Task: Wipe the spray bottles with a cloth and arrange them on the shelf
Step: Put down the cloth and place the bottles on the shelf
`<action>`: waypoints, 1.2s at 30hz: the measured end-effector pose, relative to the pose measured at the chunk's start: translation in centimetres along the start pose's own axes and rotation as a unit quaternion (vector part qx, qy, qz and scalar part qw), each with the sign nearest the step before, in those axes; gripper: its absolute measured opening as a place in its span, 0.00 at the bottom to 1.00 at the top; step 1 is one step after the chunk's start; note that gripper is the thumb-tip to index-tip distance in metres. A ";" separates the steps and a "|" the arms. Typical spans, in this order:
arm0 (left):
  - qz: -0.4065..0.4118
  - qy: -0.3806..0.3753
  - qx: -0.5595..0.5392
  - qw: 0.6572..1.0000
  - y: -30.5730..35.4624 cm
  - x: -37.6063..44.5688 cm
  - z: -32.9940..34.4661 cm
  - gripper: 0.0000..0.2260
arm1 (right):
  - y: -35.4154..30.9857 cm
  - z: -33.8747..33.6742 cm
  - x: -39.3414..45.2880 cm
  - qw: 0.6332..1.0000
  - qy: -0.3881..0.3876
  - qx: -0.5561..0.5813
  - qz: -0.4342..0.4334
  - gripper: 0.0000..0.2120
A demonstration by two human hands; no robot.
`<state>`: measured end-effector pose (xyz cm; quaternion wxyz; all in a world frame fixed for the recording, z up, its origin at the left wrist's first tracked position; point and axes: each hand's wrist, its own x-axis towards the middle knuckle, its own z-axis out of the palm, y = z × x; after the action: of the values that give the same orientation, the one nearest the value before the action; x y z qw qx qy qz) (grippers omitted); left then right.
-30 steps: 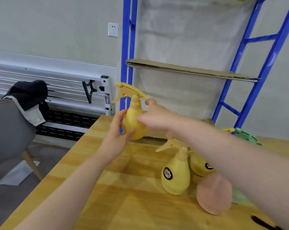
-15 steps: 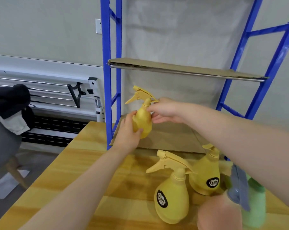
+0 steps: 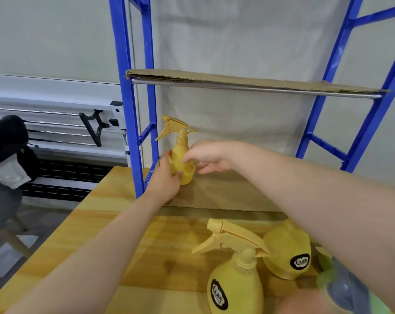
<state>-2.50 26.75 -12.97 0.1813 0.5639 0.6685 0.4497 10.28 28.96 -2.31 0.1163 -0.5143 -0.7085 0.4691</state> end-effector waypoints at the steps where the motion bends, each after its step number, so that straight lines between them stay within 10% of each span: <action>1: 0.000 -0.002 0.004 1.000 0.1 0.0 0.0 0.30 | 0.2 0.0 0.0 1.000 0.003 -0.013 0.000 0.21; 17: 0.060 -0.097 0.053 0.992 1.9 -11.0 -3.3 0.15 | 4.1 -1.6 -12.7 0.919 0.143 -0.309 -0.197 0.12; 23: 0.083 -0.129 0.019 0.988 2.2 -17.2 -4.0 0.11 | 6.0 -1.2 -20.1 0.813 0.207 -0.437 -0.325 0.17; 29: 0.062 -0.303 -0.018 0.951 1.1 -21.7 -3.4 0.25 | 7.8 -0.9 -22.7 0.832 0.158 -0.471 -0.246 0.19; 36: 0.103 -0.198 0.075 0.972 2.7 -24.1 -0.8 0.38 | 9.0 -0.2 -23.1 0.856 0.139 -0.428 -0.254 0.09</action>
<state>5.72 4.26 -16.78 0.2202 0.7195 0.5894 0.2940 26.20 9.98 -1.94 0.0971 -0.3758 -0.9216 -0.0024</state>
